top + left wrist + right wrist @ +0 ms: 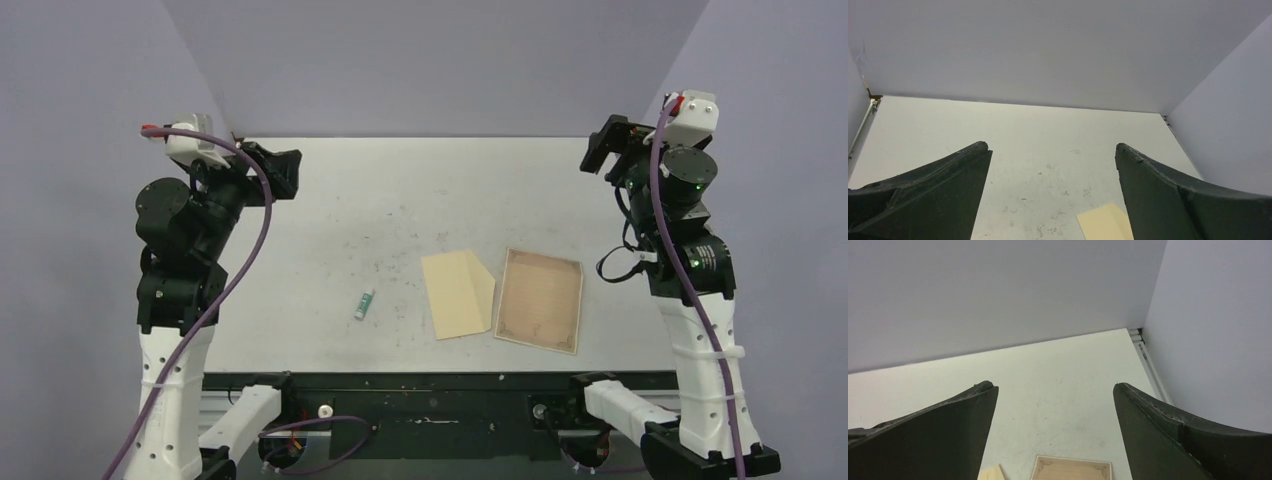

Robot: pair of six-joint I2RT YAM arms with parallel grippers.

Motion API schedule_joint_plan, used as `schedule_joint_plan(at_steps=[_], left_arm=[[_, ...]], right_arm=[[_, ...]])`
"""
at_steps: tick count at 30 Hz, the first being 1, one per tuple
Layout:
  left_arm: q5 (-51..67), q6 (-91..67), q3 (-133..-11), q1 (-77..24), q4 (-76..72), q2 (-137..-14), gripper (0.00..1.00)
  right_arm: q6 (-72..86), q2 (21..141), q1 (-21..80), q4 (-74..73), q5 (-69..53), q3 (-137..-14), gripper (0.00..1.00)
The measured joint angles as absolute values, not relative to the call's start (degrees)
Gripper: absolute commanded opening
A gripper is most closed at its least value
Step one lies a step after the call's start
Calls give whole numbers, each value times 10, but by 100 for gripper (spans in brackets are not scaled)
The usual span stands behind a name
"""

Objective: Place the letter into the envelope and seal it

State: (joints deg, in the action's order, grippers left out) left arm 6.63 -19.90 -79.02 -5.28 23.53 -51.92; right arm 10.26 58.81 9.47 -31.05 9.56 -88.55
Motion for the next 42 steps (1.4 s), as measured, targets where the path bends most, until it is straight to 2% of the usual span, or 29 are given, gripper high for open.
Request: schedule_joint_plan(at_steps=[7, 14, 16, 21, 24, 32, 41, 42], left_arm=[[77, -206, -747, -57, 216, -512, 96], [87, -236, -664, -59, 190, -509, 96], [90, -246, -643, -60, 189, -512, 96], [95, -281, -599, -60, 183, -513, 96], [97, -307, -573, -60, 180, -513, 96], [115, -345, -526, -60, 171, -515, 96], [163, -368, -526, -60, 130, -539, 96], [166, -370, -526, -60, 129, -541, 96]], right_arm=[[144, 591, 95, -339, 120, -847, 90], [200, 646, 76, -370, 111, -755, 90], [211, 673, 42, -380, 83, -717, 90], [246, 736, -126, -399, -3, -632, 90], [267, 738, -164, -396, -44, -589, 90], [314, 736, -224, -301, -160, -453, 91], [345, 737, -256, -205, -227, -370, 100], [350, 737, -259, -193, -230, -364, 97]])
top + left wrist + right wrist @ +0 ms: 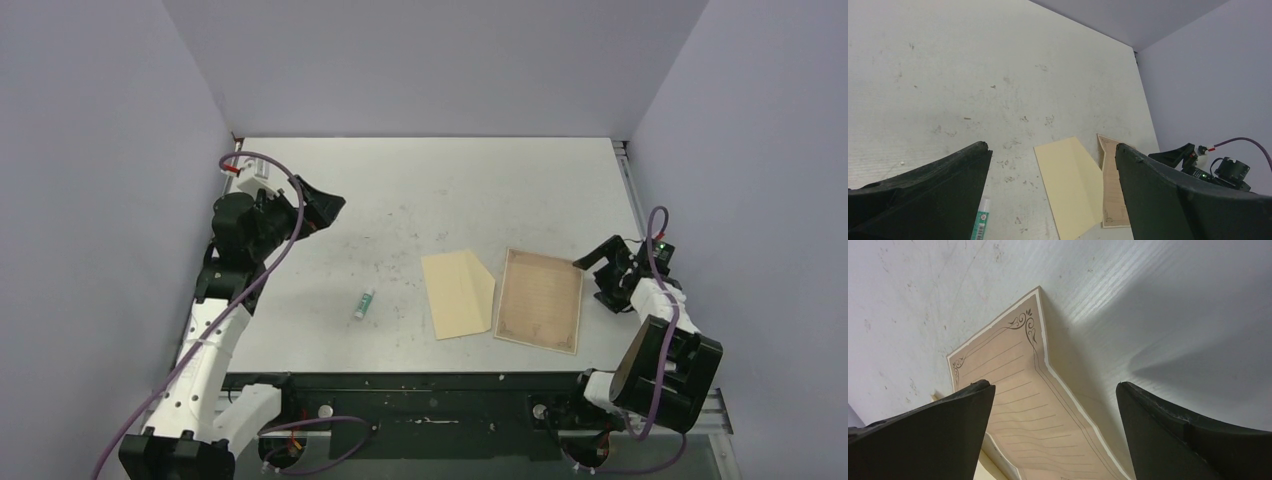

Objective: Place the letter into the envelope and seal it

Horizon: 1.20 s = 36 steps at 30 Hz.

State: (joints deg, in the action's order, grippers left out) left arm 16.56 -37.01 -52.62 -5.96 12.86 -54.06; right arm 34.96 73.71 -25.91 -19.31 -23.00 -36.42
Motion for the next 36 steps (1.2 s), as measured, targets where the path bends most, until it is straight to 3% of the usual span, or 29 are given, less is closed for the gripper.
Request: schedule_joint_plan(at_steps=[16, 21, 25, 30, 36], left_arm=[[172, -413, -493, -60, 87, -536, 96], [172, -418, -492, -60, 84, -531, 96], [173, -418, -492, -60, 84, -527, 96], [176, -413, -499, -60, 107, -528, 96], [176, -419, -513, -59, 133, -530, 96]], right_arm=[[398, 784, -260, -30, -294, -303, 65], [399, 800, -260, -14, -305, -298, 37], [396, 804, -259, -14, -303, -288, 7], [395, 797, -238, -24, -270, -286, 5], [393, 720, -142, -54, -193, -319, 5]])
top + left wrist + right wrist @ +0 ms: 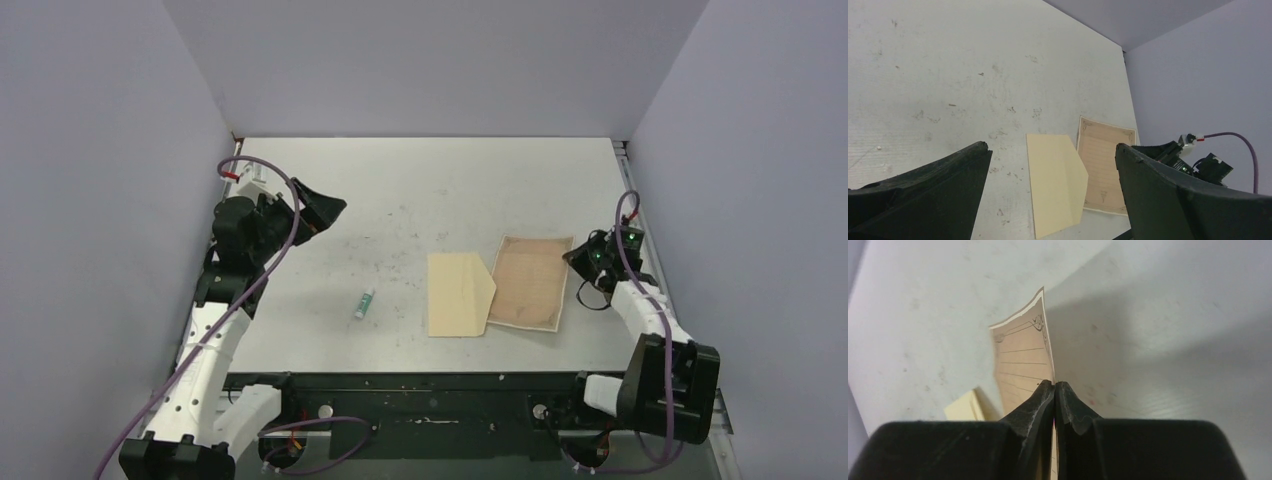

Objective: Place the letter into the envelope and seal it

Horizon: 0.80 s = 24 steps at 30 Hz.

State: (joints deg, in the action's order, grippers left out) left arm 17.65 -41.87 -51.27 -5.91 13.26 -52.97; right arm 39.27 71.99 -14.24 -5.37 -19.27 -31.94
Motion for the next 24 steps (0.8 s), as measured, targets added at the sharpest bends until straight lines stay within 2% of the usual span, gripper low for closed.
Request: schedule_joint_plan(at_steps=[10, 16, 24], left_arm=[[244, -445, -514, -55, 115, -524, 96], [296, -465, -518, -60, 72, -519, 96], [352, -543, -518, -98, -68, -526, 96]], right_arm=[[365, 609, -57, -66, -130, -514, 5], [361, 600, -30, -57, -192, -577, 5], [408, 595, 19, -15, -278, -642, 5]])
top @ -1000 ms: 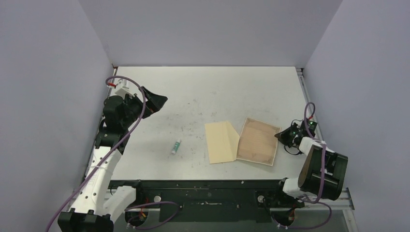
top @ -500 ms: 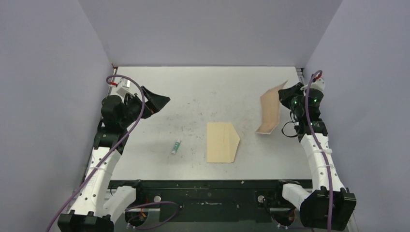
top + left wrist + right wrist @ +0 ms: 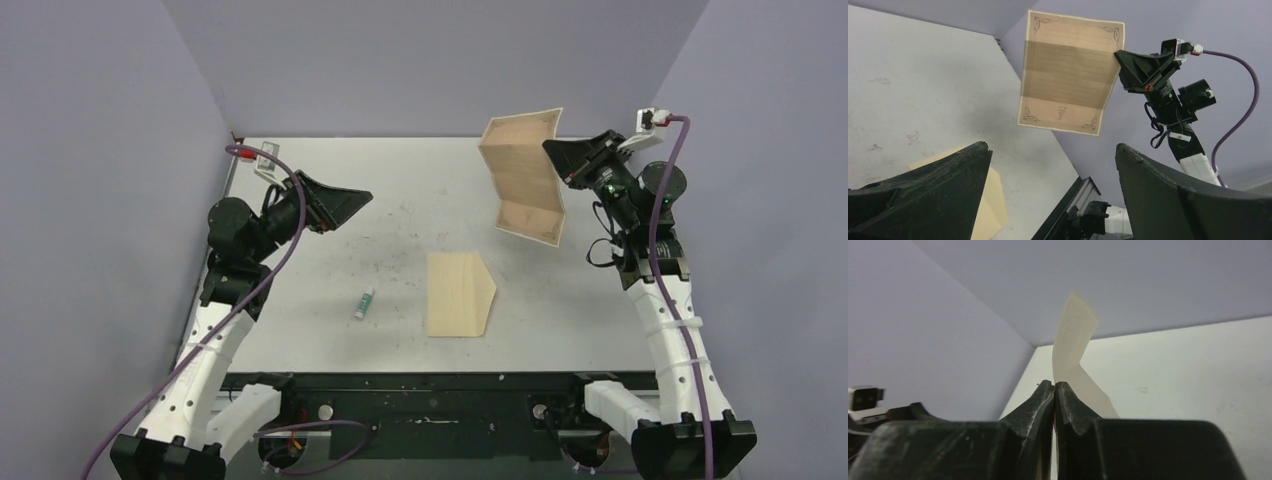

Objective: Place the letter into the envelope and seal it

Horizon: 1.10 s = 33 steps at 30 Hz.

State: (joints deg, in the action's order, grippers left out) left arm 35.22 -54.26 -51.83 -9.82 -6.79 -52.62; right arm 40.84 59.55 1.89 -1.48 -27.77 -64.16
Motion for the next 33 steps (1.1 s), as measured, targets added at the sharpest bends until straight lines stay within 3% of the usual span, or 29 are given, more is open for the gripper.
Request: schedule_joint_plan(at_steps=[16, 29, 33], left_arm=[[337, -608, -519, -300, -322, -601, 96], [306, -510, -603, -315, -328, -664, 99], [321, -492, -621, -315, -341, -672, 80]], right_arm=[[676, 576, 46, 258, -355, -701, 5], [756, 573, 50, 331, -406, -701, 5], [762, 574, 50, 339, -413, -701, 5]])
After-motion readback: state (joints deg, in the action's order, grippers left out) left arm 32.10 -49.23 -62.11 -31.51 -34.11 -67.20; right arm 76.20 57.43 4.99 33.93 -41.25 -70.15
